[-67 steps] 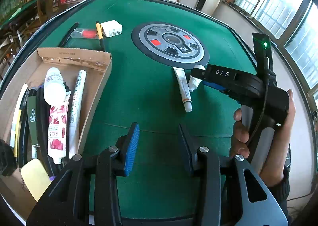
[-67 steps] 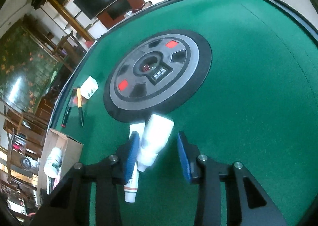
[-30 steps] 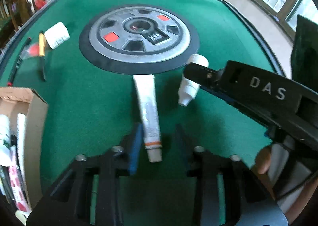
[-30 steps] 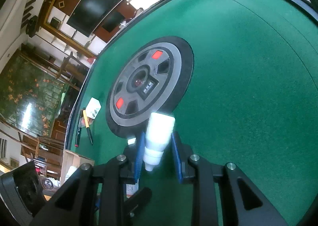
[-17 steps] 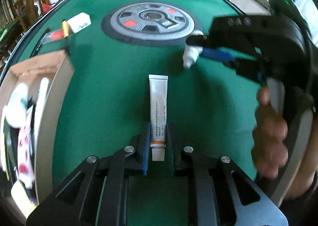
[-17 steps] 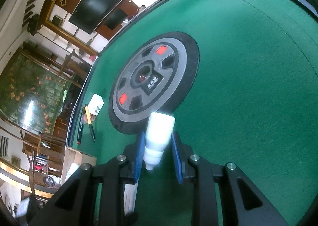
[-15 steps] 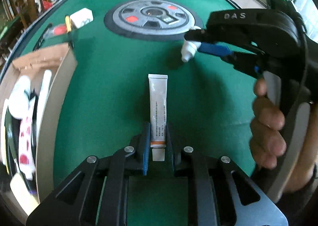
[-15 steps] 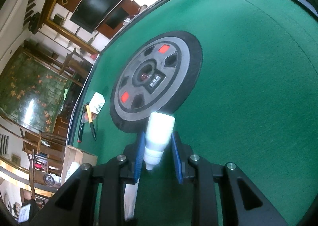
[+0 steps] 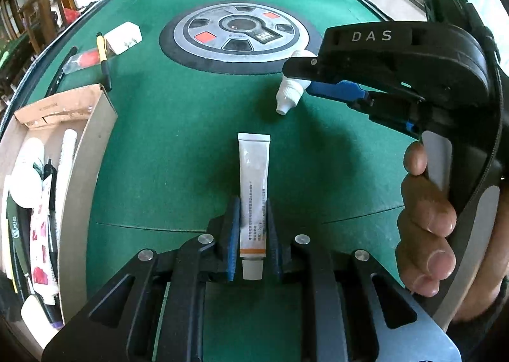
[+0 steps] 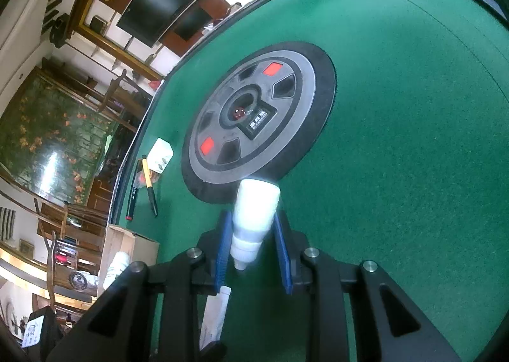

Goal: Organize rigid objects
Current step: 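Grasp the white ointment tube with the left tool while the right tool holds its tube, then carry both white tubes into the cardboard tray and release them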

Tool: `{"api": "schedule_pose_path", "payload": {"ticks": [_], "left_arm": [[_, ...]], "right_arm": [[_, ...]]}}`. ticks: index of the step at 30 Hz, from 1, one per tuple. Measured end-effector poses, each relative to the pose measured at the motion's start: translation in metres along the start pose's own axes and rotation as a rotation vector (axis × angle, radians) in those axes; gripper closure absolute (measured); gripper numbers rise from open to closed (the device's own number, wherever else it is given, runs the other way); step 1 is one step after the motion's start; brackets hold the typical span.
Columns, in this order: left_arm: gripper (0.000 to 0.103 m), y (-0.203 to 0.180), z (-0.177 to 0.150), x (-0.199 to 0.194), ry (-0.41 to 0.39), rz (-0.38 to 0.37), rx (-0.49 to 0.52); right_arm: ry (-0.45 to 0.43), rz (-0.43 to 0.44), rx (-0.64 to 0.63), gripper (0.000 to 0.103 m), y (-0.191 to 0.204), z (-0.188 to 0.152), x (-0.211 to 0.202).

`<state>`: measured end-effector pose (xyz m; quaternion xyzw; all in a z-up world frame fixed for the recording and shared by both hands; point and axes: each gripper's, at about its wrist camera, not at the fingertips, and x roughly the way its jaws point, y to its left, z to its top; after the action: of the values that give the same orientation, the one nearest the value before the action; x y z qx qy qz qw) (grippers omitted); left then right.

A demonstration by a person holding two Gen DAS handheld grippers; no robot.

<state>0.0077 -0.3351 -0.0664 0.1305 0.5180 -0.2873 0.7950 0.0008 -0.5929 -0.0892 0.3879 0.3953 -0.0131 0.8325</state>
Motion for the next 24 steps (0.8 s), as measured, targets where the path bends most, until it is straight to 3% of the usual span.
{"api": "schedule_pose_path", "payload": {"ticks": [5,13,19,24], "left_arm": [[0.088,0.018,-0.008,-0.014,-0.006,-0.096,-0.09],[0.088,0.042,-0.014,-0.056,-0.078,-0.167,-0.164],[0.088,0.063,-0.025,-0.091,-0.126,-0.174,-0.204],[0.088,0.089,-0.035,-0.112,-0.128,-0.222,-0.266]], "right_arm": [[-0.007,0.04,-0.023,0.077,0.005,-0.002,-0.001],[-0.036,0.164,-0.132,0.077,0.033,-0.009,-0.007],[-0.013,0.241,-0.23,0.077,0.056,-0.02,-0.003],[0.02,0.282,-0.31,0.077,0.076,-0.03,0.004]]}}
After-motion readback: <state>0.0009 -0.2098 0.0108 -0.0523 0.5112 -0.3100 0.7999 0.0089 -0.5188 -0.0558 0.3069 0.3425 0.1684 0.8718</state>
